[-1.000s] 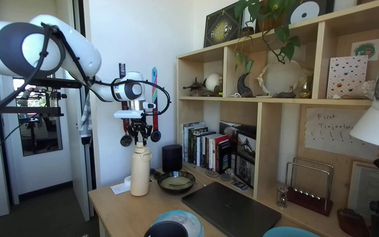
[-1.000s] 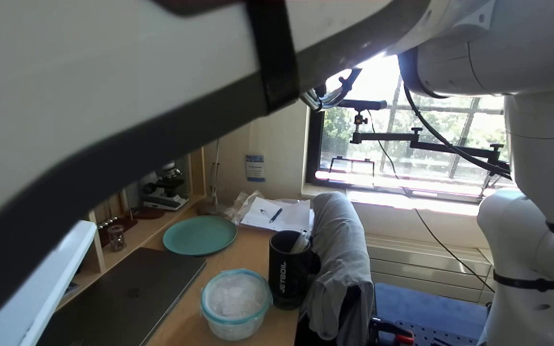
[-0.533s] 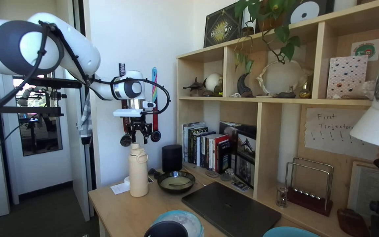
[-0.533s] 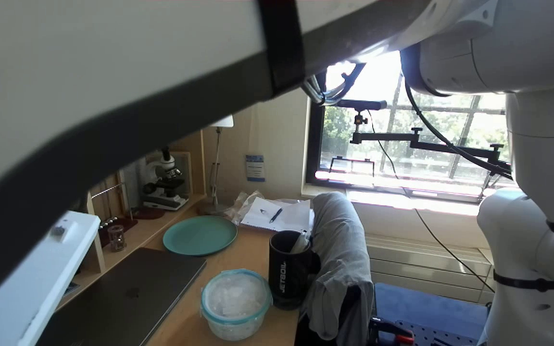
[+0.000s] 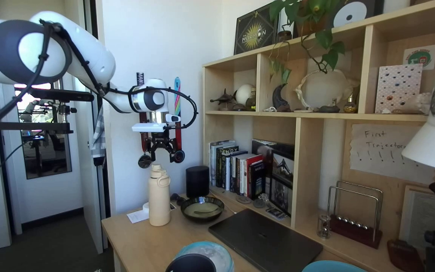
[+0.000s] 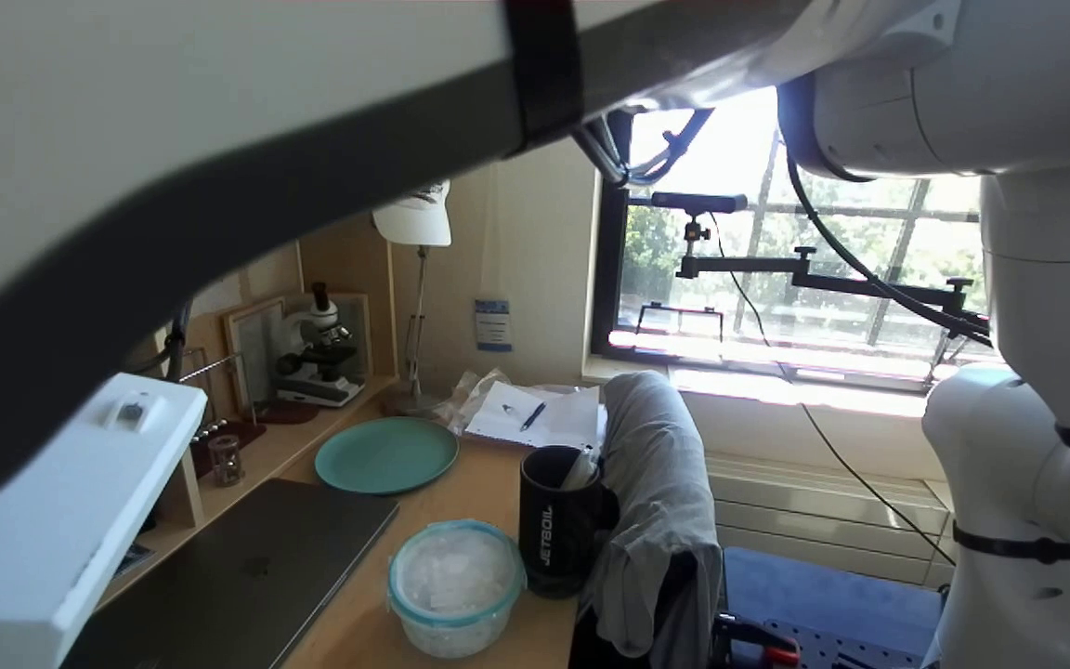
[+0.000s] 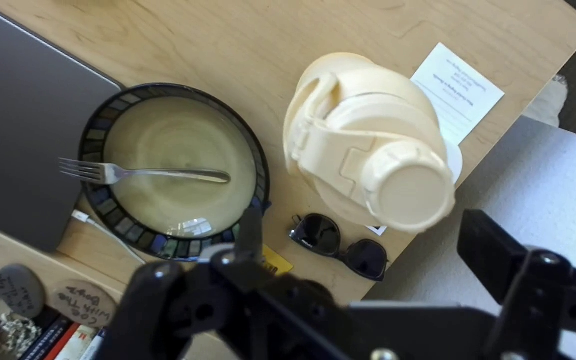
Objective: Move the bottle to the right then move it back to the left side of the desk
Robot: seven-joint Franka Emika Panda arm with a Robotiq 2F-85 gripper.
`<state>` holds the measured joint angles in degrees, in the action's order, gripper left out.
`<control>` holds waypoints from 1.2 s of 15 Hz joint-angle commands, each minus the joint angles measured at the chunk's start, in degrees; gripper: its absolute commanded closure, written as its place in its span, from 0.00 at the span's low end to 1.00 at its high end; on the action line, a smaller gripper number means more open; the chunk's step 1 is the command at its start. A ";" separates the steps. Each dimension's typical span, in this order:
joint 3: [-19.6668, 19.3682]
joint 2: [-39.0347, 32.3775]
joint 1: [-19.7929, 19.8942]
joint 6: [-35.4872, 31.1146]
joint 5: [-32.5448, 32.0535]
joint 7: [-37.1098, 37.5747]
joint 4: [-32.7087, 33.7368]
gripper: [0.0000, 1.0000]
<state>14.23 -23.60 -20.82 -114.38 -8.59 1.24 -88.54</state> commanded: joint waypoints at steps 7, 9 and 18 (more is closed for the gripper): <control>-5.89 9.10 7.01 -0.25 0.52 3.53 -5.57 0.00; -7.43 11.53 9.01 -1.00 0.90 4.66 -8.63 0.00; -10.59 18.80 14.35 -2.93 1.92 9.53 -19.44 0.00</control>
